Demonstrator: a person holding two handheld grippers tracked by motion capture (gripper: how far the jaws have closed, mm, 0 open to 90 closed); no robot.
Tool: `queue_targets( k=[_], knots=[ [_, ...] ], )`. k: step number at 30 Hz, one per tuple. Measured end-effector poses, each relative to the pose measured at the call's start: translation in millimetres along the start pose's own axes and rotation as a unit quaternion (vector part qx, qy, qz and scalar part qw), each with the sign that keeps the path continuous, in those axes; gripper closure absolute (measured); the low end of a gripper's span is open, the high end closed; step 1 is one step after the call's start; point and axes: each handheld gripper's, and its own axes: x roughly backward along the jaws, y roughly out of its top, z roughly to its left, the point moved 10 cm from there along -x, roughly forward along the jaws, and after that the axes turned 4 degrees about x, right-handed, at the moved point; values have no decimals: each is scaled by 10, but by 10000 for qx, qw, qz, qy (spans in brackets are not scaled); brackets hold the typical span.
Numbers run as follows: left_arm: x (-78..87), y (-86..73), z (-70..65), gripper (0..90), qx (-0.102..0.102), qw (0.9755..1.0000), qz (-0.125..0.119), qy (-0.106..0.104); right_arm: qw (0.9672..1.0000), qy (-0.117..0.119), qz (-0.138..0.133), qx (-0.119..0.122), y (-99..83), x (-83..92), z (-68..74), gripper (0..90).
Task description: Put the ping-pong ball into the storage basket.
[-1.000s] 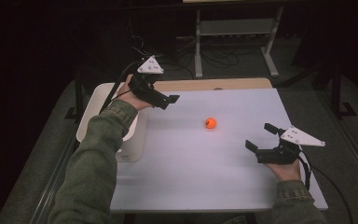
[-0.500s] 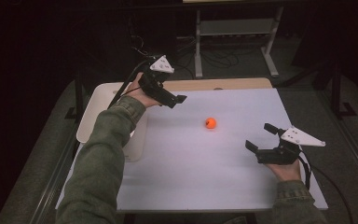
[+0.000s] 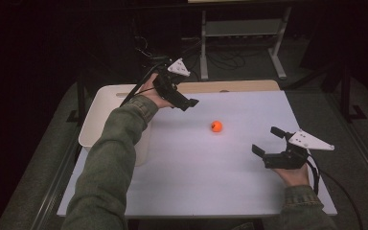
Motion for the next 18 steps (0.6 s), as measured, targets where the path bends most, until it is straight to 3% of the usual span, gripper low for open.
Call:
queue_targets(
  k=[18],
  knots=[
    [-311, 19, -39, 0, -99, 9991, 331, -250, 10000, 73, 15, -30, -8, -27, 24, 0]
  ],
)
